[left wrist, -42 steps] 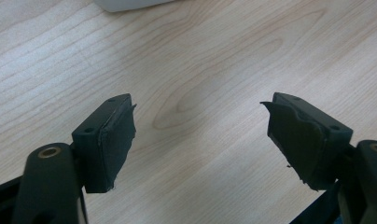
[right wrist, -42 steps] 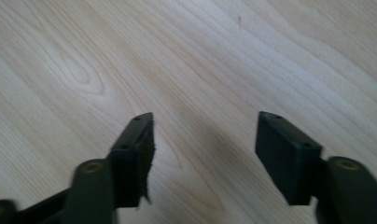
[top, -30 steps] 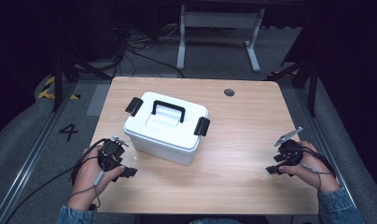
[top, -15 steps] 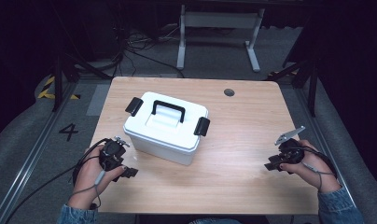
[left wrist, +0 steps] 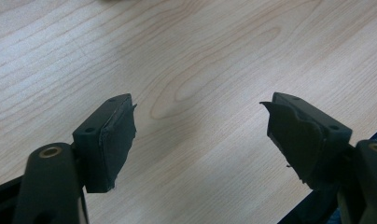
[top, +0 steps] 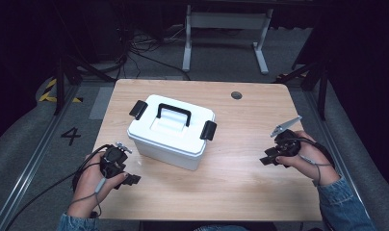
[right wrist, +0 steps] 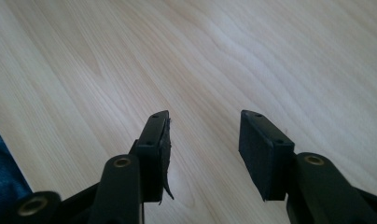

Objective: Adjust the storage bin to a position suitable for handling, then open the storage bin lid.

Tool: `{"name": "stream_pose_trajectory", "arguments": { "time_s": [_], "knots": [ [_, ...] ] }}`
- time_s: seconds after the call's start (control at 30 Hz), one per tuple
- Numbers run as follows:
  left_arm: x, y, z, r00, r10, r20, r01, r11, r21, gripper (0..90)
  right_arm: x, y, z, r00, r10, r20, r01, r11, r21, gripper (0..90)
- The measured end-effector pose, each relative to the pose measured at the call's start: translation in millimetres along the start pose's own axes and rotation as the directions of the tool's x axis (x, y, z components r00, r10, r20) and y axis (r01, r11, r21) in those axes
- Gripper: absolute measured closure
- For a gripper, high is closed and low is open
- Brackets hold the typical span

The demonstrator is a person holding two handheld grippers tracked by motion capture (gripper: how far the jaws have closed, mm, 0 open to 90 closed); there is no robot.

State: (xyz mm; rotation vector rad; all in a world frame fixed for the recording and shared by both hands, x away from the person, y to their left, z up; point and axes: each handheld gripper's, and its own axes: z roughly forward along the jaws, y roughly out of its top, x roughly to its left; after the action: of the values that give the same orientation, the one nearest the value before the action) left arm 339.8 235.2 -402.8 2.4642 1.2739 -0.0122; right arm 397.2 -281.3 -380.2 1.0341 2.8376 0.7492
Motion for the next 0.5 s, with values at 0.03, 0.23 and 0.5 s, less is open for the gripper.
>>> {"name": "stream_pose_trajectory", "arguments": {
  "time_s": [0.03, 0.23, 0.5],
  "knots": [
    [-0.1, 0.1, -0.1, 1.0, 0.0, 0.002, 0.0, 1.0, 0.0, 24.3, 1.5, 5.0, -1.6, 1.0, -0.006, -0.002, 0.006, 1.0, -0.004, 54.9],
    [-1.0, 2.4, -0.5, 1.0, 0.003, 0.003, -0.003, 1.0, -0.002, 24.2, 7.1, 27.0, -7.8, 0.9994, -0.028, -0.019, 0.028, 1.0, -0.012, 55.4],
    [-1.8, 3.0, -0.5, 0.9998, 0.018, 0.006, -0.018, 0.9998, 0.005, 24.2, 12.1, 56.7, -15.3, 0.9973, -0.046, -0.057, 0.043, 0.997, -0.059, 57.5]
  ]
}}
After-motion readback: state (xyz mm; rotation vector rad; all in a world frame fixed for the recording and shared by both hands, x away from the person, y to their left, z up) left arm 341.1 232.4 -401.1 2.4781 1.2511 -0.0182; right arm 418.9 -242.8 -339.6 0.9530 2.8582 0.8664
